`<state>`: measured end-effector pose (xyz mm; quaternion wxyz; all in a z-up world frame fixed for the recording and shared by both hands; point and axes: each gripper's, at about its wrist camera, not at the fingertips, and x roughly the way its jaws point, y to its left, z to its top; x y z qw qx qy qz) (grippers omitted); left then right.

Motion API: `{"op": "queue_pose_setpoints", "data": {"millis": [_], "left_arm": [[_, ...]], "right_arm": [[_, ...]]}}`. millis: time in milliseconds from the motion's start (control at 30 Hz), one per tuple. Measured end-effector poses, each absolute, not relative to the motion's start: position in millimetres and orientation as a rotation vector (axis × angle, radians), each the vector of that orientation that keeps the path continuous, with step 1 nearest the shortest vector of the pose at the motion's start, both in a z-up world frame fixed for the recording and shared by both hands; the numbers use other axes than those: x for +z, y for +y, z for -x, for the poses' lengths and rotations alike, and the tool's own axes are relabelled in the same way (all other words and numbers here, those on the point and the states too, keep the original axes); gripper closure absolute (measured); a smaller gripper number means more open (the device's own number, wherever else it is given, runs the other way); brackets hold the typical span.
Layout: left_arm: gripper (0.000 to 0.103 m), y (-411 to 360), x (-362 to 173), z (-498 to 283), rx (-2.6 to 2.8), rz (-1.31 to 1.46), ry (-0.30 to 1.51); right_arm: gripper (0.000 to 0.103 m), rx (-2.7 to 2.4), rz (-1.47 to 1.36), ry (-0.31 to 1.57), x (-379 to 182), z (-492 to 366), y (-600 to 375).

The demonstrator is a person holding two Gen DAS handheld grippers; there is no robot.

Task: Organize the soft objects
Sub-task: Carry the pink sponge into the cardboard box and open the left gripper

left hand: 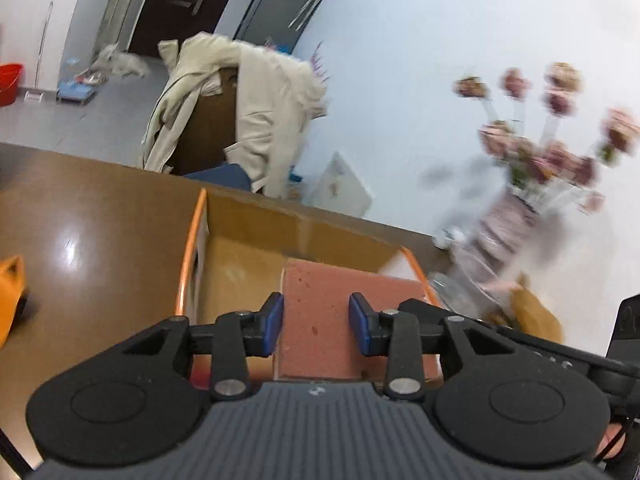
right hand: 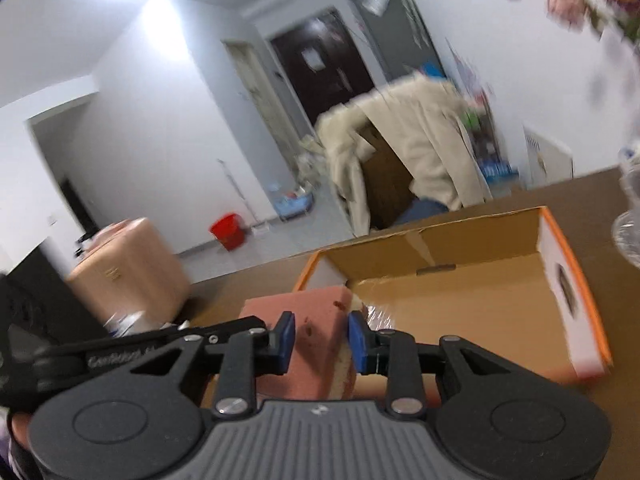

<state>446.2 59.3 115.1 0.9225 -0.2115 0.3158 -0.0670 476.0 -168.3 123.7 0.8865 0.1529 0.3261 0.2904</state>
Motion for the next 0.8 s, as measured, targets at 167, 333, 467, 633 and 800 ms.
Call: {"op": "queue_pose_setpoints", "data": {"millis": [167,333,467,633,800], "left_arm": [[0.066,76.4,79.5,-550.1,-0.025,0.419,0.758],[0.06,78.9,64.7,-575.3,-0.059,0.371,0.747],[0.059,83.0,71.3,-561.0,-0.061,0.345,0.704],[0.058,75.5,108.4,-534.2,-0.047,0.268,0.68],[0.044,57.7,169.9,-474.4,-0.041,0.184,0.599]], "right_arm": [[0.075,0.525,-0.451,0.908,62.1,-608.4,-135.6],[0.076,0.41,-0.501,0.99,16.8,-659.0,-119.0],[0.076,0.44,-0.479,0.986,17.6,-654.1,-113.2],[0.075,0.42,-0.426,0.897,61.8,-633.6,-129.8],[0.058,0.482,-0.395,0.816,144.4,-576.6,-170.3]]}}
